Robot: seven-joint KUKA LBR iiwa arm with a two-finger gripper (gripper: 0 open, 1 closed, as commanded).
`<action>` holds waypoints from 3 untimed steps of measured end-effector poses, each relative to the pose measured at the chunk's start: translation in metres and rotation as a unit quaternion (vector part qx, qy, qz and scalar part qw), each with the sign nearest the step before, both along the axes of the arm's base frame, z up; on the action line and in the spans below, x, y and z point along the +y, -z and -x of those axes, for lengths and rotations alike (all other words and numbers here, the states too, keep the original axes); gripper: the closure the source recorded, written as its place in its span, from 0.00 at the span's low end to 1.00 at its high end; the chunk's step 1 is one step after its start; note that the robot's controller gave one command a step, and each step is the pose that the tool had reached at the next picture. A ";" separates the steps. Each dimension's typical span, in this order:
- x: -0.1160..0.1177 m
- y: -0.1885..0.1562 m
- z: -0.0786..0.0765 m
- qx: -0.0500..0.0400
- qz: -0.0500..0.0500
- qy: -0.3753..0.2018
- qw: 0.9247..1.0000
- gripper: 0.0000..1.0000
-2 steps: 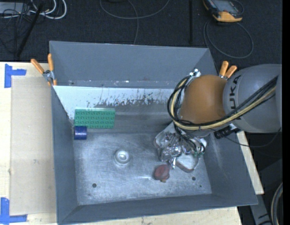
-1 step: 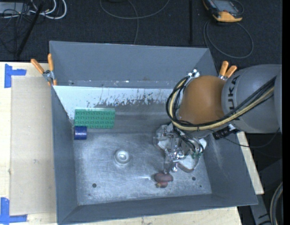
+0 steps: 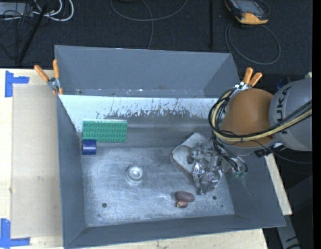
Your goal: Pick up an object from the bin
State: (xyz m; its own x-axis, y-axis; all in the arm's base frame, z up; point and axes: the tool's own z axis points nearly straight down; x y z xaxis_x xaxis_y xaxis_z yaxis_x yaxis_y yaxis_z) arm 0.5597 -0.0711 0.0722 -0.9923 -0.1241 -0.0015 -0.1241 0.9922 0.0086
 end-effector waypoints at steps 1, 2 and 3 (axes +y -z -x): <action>-0.001 0.000 0.003 0.009 0.001 0.003 1.000 1.00; -0.055 -0.143 -0.010 -0.004 0.006 -0.133 0.991 1.00; -0.055 -0.140 -0.008 -0.001 0.004 -0.131 0.991 0.00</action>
Offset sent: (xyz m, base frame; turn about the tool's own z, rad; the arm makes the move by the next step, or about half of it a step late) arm 0.0000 0.0000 0.0000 0.0000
